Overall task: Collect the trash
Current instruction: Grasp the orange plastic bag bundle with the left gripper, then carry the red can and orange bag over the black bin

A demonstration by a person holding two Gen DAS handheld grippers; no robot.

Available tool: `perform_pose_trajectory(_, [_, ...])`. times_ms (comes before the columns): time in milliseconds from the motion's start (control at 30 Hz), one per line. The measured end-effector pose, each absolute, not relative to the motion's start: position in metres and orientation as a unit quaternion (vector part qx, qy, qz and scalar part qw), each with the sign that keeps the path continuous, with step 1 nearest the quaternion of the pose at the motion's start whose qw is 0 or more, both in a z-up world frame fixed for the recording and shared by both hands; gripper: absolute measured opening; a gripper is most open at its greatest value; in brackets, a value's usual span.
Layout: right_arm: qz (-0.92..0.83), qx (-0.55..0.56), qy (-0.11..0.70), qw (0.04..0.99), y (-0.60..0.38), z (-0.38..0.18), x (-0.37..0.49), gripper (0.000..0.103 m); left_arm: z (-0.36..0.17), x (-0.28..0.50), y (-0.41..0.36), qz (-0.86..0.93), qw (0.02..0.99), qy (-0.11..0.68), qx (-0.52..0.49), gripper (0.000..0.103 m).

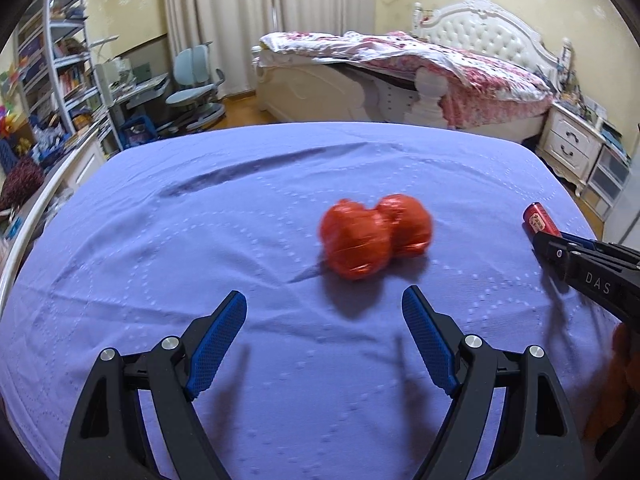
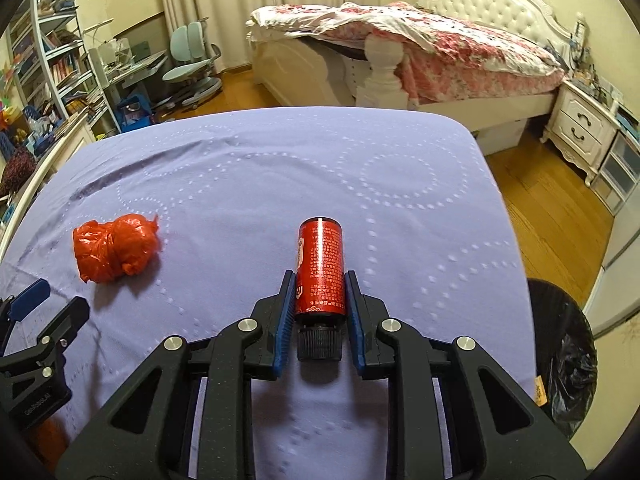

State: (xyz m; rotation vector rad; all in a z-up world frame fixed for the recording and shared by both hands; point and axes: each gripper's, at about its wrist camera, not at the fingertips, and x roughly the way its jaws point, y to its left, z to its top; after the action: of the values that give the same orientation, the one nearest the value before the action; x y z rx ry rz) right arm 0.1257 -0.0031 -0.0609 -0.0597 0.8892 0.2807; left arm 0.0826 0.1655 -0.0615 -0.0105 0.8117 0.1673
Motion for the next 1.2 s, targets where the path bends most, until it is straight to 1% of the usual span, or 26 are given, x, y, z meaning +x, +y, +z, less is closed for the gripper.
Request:
perform_pose_trajectory(400, [0.137,-0.019,0.429,0.893,-0.024,-0.064,0.134,0.023,-0.062,0.119,0.154,0.074,0.914,0.399,0.0,0.08])
perform_pose_trajectory(667, [0.138,-0.018,0.429,0.892,-0.023,-0.064,0.136,0.024,-0.065,0.127,0.16,0.064,0.91,0.408,-0.016,0.08])
perform_pose_trajectory(700, [0.139,-0.017,0.429,0.892,-0.023,-0.064,0.138,0.024,-0.065,0.126,0.162,0.059,0.91,0.409,-0.021,0.079])
perform_pose_trajectory(733, [0.138,-0.018,0.429,0.893,-0.023,-0.064,0.137,0.024,-0.065,0.126,0.162,0.055,0.91,0.409,-0.024,0.071])
perform_pose_trajectory(767, [0.138,-0.018,0.429,0.893,-0.022,-0.064,0.138,0.023,-0.065,0.125,0.163,0.05,0.91,0.411,-0.026,0.067])
perform_pose_trajectory(867, [0.138,-0.019,0.429,0.893,-0.023,-0.063,0.137,0.024,-0.065,0.123,0.162,0.043,0.911,0.409,-0.026,0.063])
perform_pose_trajectory(1133, [0.139,-0.018,0.428,0.893,-0.02,-0.063,0.137,0.023,-0.062,0.115,0.159,0.043,0.916,0.398,-0.021,0.046])
perform_pose_trajectory(1200, [0.14,-0.017,0.429,0.892,-0.018,-0.063,0.137,0.023,-0.062,0.113,0.16,0.044,0.916,0.397,-0.022,0.044])
